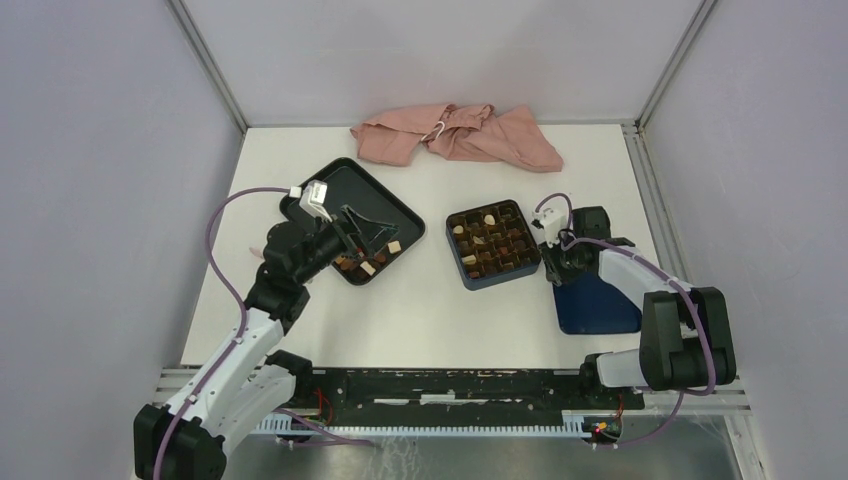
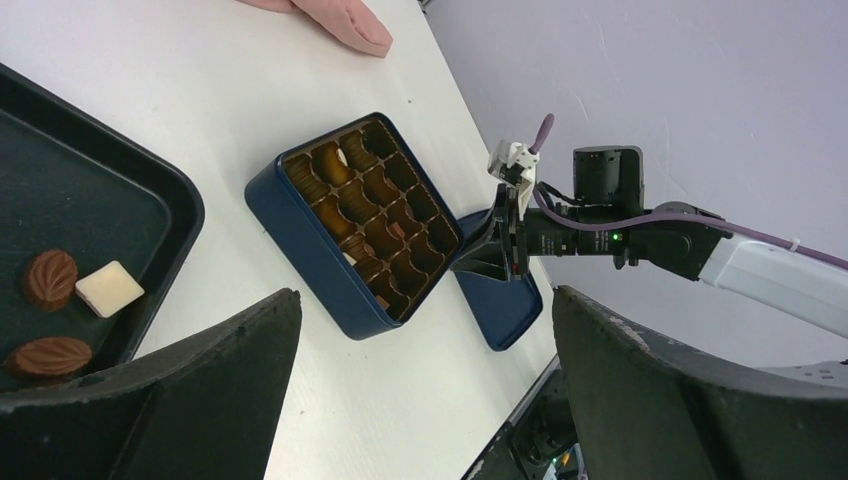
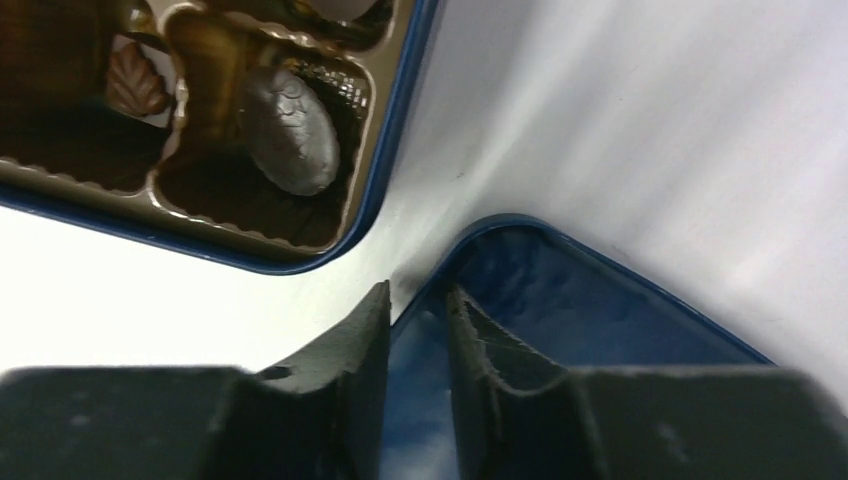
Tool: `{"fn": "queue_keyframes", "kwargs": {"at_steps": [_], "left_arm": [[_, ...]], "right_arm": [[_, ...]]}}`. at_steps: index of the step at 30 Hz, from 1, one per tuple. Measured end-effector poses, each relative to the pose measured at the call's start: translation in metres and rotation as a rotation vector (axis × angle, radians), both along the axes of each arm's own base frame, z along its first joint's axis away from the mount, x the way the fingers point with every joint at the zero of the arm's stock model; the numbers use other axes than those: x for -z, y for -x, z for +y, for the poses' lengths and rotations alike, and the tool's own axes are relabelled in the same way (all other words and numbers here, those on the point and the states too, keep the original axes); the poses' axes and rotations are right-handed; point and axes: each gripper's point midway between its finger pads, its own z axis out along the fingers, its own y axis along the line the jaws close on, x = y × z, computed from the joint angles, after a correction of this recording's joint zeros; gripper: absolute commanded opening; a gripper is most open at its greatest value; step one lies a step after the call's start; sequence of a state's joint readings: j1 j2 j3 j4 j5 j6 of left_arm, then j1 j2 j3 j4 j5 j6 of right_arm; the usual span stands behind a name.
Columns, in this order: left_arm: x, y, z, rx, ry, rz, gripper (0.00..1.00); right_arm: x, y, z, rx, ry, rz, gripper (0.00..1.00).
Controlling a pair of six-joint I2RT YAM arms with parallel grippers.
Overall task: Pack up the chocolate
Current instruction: Pick up the box lid from the corner of the board.
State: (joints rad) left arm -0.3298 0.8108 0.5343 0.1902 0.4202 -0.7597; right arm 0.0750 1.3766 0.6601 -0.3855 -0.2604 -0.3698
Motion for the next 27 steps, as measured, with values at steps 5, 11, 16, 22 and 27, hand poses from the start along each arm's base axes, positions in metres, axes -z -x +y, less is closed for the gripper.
{"fn": "queue_keyframes", "kwargs": {"at_steps": [5, 11, 16, 22, 27], "left_arm": [[0.0, 0.001, -0.002, 0.004, 0.0, 0.001, 1.0], [0.001, 0.001, -0.003, 0.003, -0.001, 0.002, 1.0], [0.001, 0.001, -0.003, -0.001, -0.001, 0.002, 1.0], [0.0, 0.002, -0.004, 0.001, -0.001, 0.0, 1.0], [-0.005, 0.005, -0.003, 0.0, 0.006, -0.02, 1.0]], "right_arm": [[0.001, -0.002, -0.007, 0.021, 0.041, -0.01, 0.13], [0.001, -0.006, -0.019, 0.038, 0.103, -0.026, 0.07], [0.0, -0.016, -0.027, 0.023, 0.157, -0.039, 0.08], [0.001, -0.039, -0.032, 0.001, 0.194, -0.043, 0.15], [0.002, -0.044, -0.036, -0.006, 0.205, -0.039, 0.24]]}}
